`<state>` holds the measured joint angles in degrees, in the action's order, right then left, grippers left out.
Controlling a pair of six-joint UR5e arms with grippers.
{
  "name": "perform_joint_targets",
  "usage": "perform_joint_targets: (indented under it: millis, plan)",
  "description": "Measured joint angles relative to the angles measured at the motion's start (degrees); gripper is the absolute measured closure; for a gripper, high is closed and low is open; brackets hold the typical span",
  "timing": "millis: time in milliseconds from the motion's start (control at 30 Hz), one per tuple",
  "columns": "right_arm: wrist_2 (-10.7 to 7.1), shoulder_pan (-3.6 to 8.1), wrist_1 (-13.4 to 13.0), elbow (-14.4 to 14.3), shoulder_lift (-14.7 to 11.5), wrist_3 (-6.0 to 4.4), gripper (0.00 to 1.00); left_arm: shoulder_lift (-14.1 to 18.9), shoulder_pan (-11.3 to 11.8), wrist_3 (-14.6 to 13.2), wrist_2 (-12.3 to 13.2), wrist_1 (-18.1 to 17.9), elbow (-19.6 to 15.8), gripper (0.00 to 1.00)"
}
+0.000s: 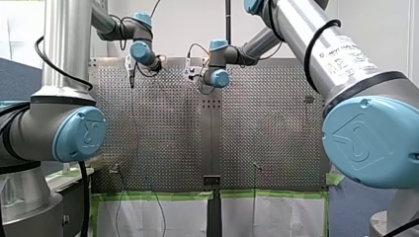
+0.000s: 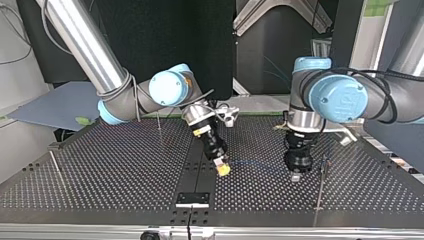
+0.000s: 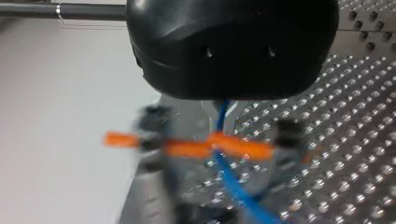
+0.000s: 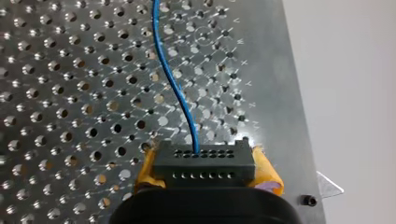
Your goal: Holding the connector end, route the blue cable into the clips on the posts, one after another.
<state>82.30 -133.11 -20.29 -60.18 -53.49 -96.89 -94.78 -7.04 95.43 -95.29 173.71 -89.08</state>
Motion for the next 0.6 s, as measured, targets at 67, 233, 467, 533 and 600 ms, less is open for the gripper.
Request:
perform_joint_targets:
  millis: [67,233,467,533,600]
  plan:
    - [0.02,0.05,0.13,-0.31,0.00,-0.01,1.00,-0.99,-0.57,-0.23,-0.01,0.40,-0.01,1.00]
    - [0.11,0.23,0.23,-1.71,0.04,0.01,1.00,-2.18,-1.87,-0.63,-0.62,0.72,-0.01,1.00]
    - [0.73,0.79,0.15,-4.57,0.08,0.06,1.00,-4.41,-4.06,-1.84,-2.78,1.46,-0.01,1.00]
    - [1.00,1.00,0.17,-5.53,0.09,0.08,1.00,-5.28,-4.72,-1.97,-3.16,1.45,0.00,1.00]
    - [1.42,1.23,0.20,-6.36,0.09,0.09,1.00,-6.38,-5.40,-1.96,-3.96,1.34,0.00,1.00]
